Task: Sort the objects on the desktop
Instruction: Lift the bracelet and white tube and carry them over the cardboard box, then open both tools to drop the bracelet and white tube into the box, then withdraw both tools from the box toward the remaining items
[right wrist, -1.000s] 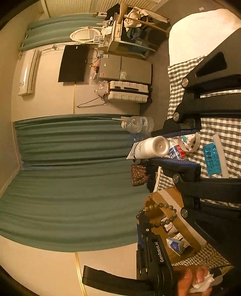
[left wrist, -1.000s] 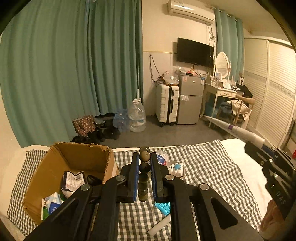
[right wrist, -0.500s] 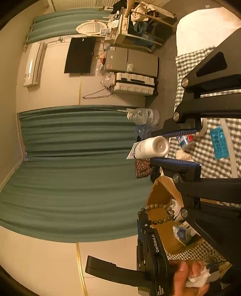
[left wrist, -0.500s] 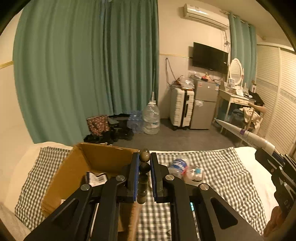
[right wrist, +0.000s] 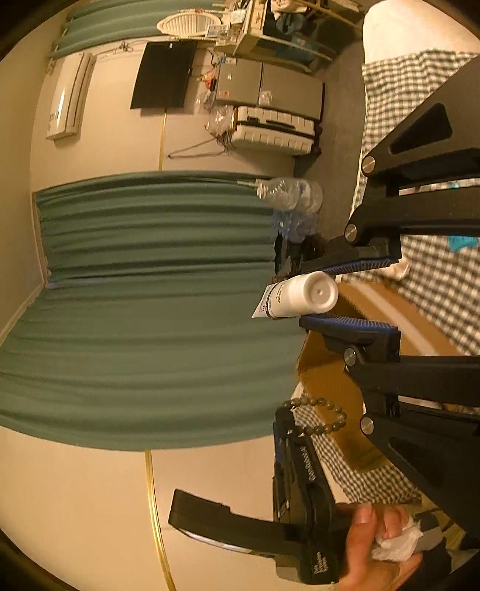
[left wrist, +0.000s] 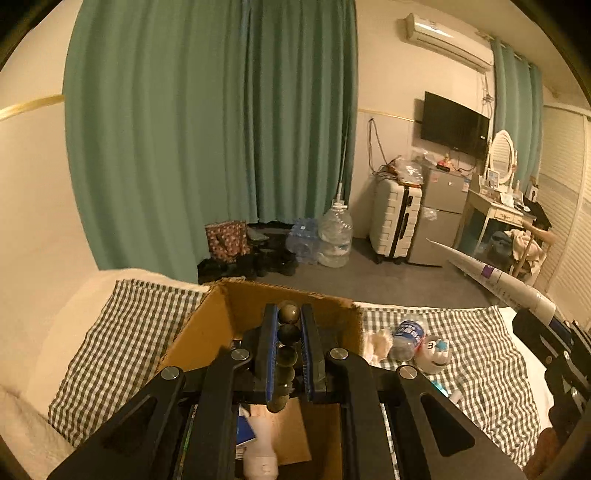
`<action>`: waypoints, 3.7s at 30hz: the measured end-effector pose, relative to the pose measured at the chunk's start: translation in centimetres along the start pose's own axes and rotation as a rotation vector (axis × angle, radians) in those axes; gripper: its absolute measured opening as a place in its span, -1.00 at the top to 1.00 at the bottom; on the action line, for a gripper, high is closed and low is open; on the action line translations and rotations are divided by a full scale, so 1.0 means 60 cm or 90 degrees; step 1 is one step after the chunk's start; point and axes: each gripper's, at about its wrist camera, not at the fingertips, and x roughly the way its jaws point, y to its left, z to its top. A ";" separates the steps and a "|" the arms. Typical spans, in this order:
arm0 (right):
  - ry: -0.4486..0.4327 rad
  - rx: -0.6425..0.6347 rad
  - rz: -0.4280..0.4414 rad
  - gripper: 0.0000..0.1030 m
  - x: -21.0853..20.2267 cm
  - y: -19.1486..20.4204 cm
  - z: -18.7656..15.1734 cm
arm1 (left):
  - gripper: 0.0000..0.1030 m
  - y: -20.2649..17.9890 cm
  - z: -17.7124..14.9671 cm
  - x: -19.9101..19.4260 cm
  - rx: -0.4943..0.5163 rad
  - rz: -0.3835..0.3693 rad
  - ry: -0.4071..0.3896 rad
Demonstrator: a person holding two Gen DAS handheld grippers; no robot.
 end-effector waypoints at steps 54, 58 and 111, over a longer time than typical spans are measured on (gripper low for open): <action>0.273 -0.021 0.073 0.60 0.291 0.098 -0.118 | 0.60 0.096 -0.062 0.214 -0.009 0.042 0.204; 0.260 -0.018 0.062 0.60 0.272 0.090 -0.106 | 0.56 0.086 -0.042 0.203 -0.021 0.037 0.189; 0.105 0.136 -0.177 -0.95 -0.012 -0.287 0.045 | -1.00 -0.231 -0.011 0.043 0.105 -0.104 0.049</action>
